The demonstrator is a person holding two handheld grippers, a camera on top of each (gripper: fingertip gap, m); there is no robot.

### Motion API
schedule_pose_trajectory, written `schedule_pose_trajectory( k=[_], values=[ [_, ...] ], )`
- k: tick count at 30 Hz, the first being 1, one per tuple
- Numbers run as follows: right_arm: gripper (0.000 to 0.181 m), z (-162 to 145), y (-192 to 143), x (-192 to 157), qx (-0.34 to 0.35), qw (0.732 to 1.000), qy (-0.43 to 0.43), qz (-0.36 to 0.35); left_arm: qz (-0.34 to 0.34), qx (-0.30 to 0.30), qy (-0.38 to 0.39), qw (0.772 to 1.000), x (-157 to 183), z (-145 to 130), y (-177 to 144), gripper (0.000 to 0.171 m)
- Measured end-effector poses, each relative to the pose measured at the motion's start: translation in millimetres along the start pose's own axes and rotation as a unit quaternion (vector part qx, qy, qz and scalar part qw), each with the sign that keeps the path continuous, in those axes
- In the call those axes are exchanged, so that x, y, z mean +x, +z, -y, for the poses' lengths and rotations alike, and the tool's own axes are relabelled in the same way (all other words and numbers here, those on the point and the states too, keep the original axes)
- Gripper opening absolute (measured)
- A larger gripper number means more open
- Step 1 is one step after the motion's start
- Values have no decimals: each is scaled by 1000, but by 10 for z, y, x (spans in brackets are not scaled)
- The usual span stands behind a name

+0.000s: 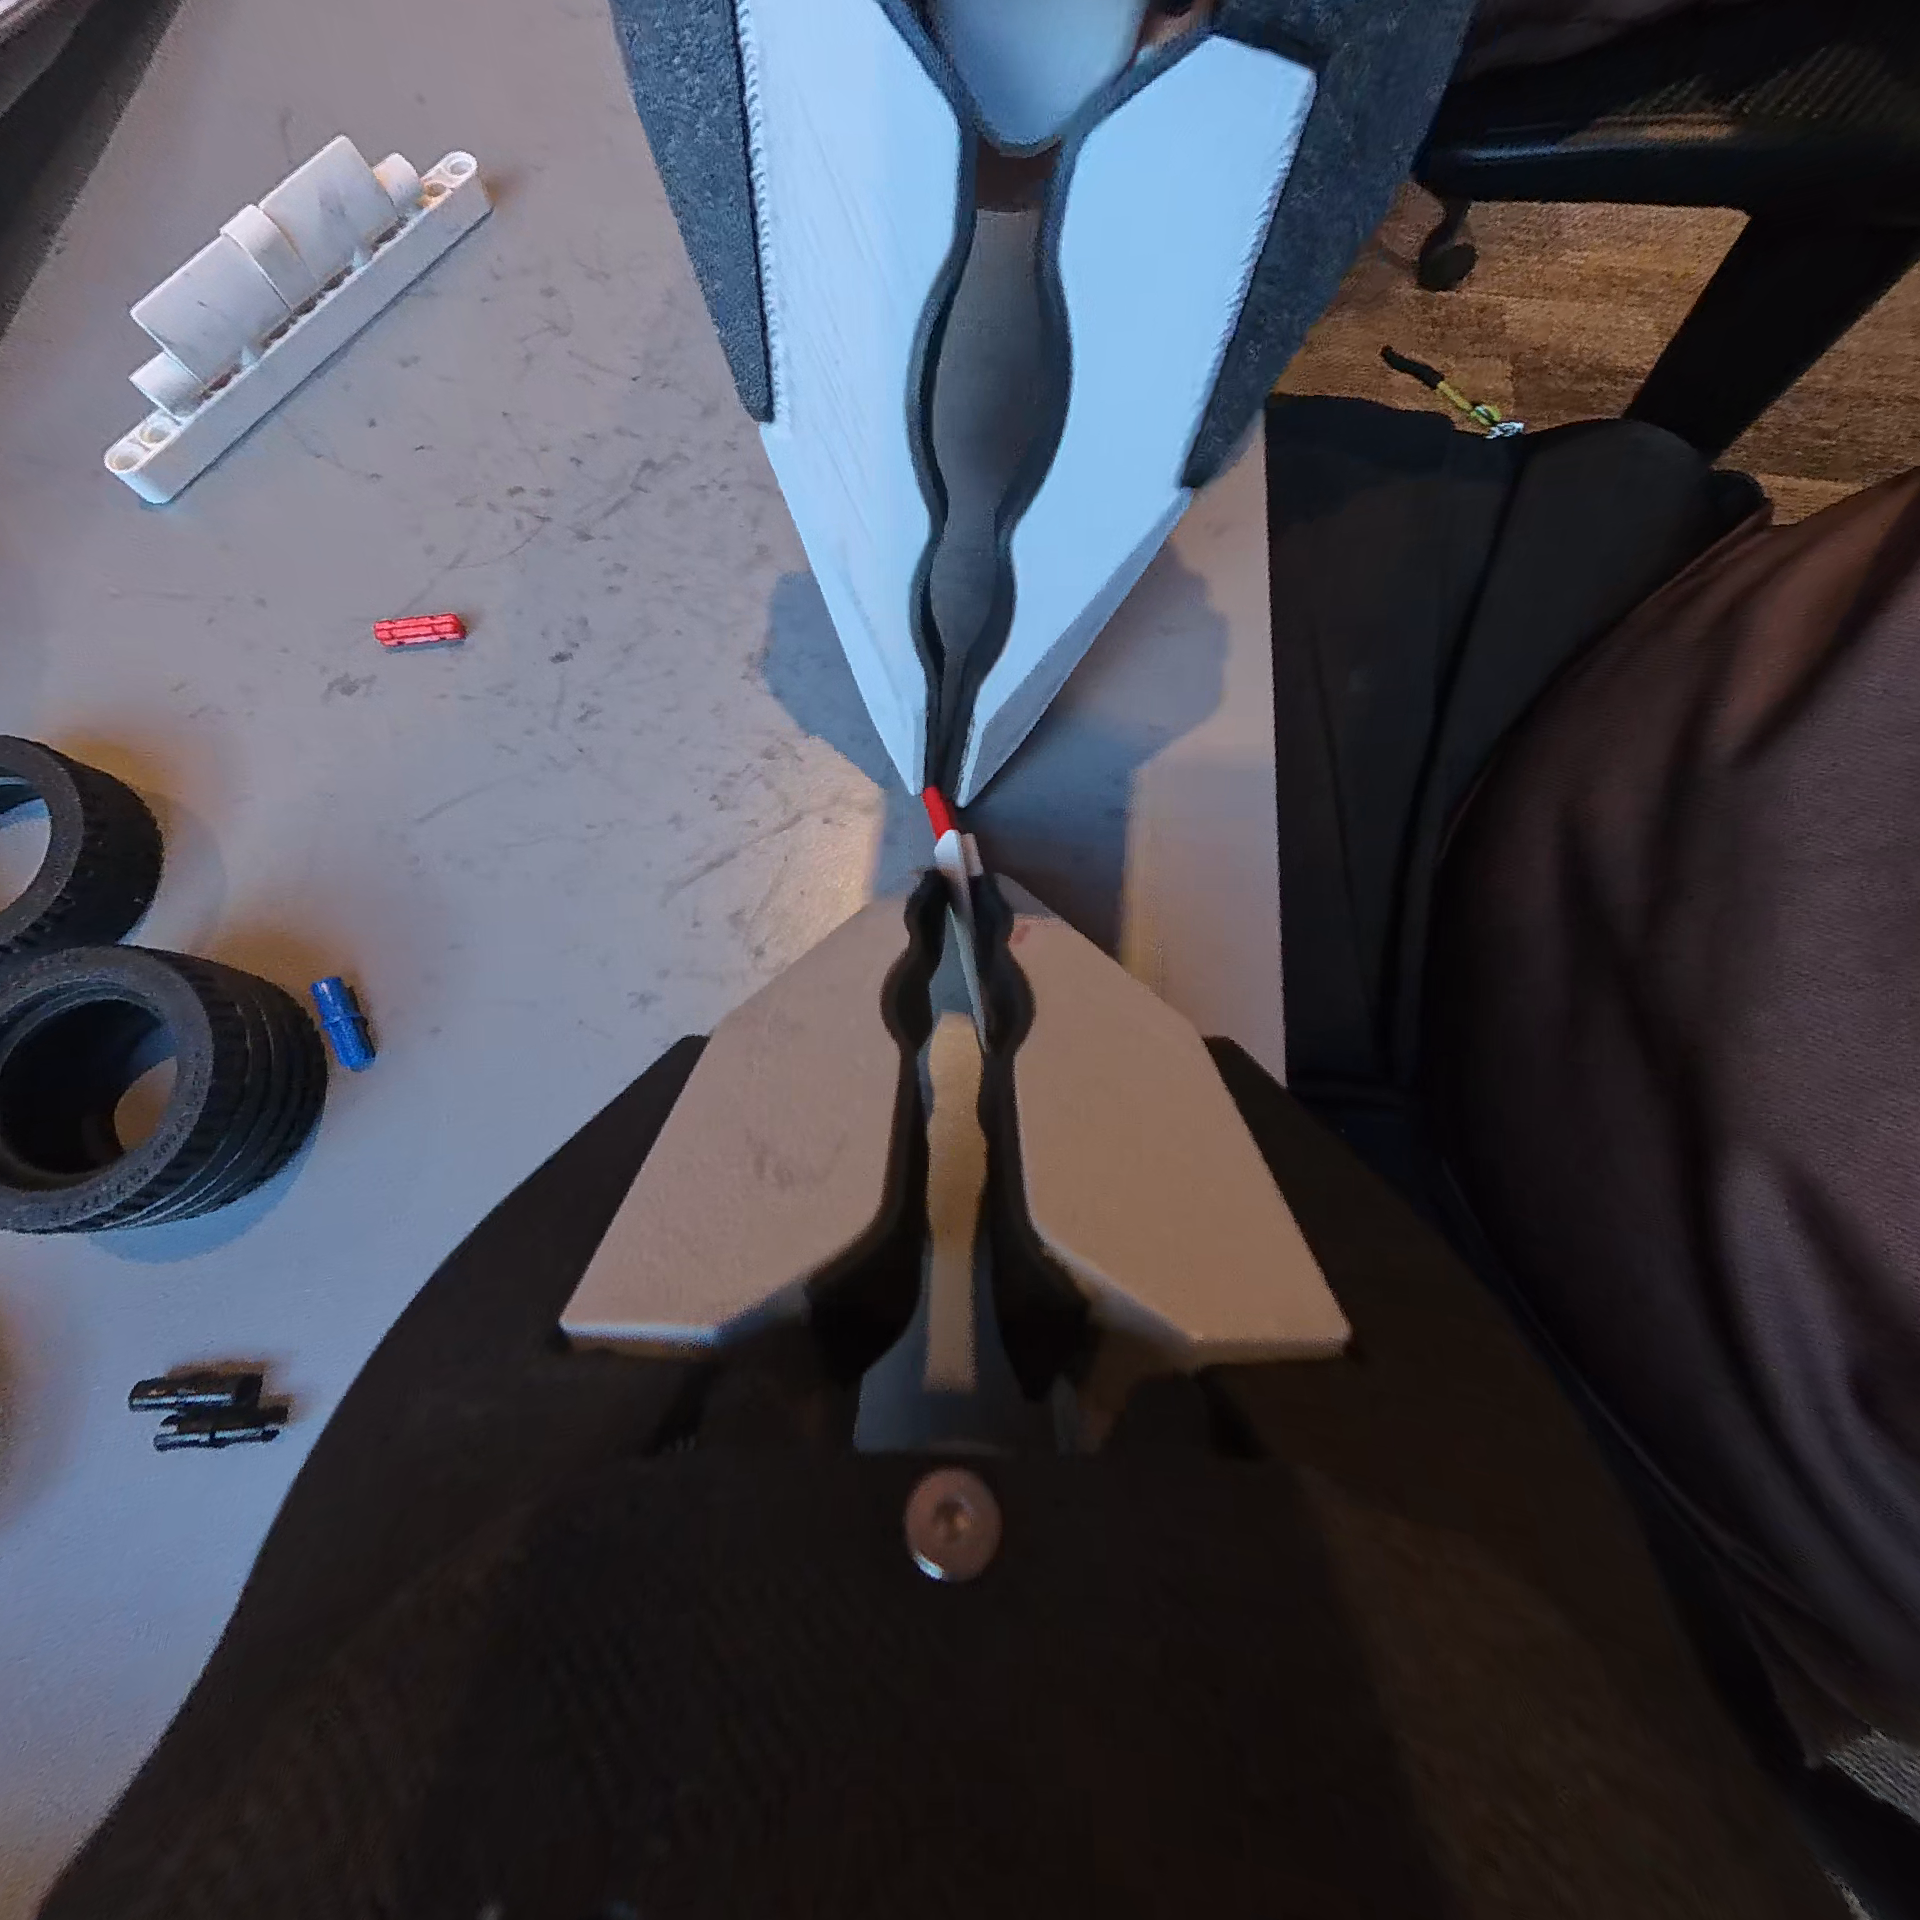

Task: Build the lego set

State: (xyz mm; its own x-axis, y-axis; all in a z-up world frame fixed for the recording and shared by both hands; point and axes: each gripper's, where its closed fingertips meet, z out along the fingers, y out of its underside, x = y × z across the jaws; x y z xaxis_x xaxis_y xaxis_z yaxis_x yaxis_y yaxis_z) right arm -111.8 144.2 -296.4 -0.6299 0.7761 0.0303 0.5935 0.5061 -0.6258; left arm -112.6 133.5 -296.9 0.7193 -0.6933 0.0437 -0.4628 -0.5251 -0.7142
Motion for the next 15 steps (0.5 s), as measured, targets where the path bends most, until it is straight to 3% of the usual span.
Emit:
schedule_pose_trajectory(
  k=[4,6,11,13,15],
  values=[
    [0,-68,-97,104,44,994,96,21,34,2,17,999,-74,21,14,3],
    [11,-53,-219,120,96,983,147,45,75,18,82,994,-87,56,-28,3],
    [34,119,-401,87,198,947,232,101,218,11,286,933,-57,97,-66,3],
    [35,132,-353,15,188,949,227,114,244,0,313,918,-62,101,-44,3],
    [32,95,-266,-2,158,964,195,84,254,-17,324,911,-78,73,-29,3]
  ],
)
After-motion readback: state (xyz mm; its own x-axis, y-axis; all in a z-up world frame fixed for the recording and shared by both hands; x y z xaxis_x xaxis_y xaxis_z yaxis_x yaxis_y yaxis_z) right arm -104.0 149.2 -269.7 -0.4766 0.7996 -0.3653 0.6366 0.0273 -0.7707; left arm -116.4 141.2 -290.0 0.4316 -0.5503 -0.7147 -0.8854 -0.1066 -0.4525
